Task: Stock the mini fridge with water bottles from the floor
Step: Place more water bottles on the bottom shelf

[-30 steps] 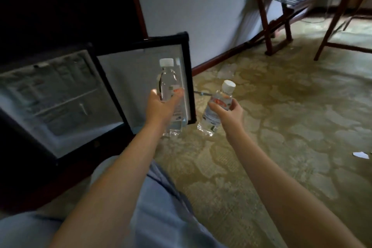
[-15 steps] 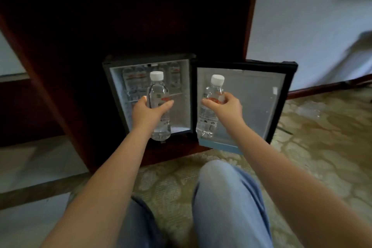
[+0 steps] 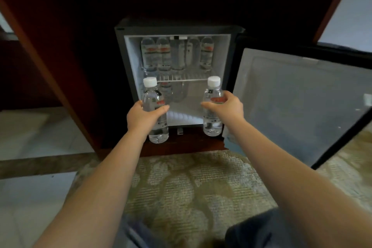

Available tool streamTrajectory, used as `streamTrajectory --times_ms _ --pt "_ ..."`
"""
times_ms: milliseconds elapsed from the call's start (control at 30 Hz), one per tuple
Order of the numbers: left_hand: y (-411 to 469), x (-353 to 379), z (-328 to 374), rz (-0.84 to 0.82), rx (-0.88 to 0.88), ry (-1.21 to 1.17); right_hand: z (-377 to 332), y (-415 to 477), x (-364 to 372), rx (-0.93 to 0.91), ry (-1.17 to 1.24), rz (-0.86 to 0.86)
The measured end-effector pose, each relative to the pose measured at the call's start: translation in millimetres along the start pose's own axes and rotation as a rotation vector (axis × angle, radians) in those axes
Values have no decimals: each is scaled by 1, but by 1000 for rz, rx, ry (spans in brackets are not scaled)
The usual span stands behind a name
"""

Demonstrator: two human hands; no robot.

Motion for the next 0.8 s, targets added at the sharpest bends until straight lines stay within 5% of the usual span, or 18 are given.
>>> streamTrajectory --times_ms 800 --pt "185 147 -89 -47 75 -6 150 281 160 50 185 -137"
Point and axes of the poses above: each hand's wrist, its own y-axis towards the middle knuckle, its own x-axis out of the palm, z = x × y, the point moved 6 cm from there along y, towards the middle knuckle, and after that the axes turned 7 degrees about y, right-handed, at the moved point
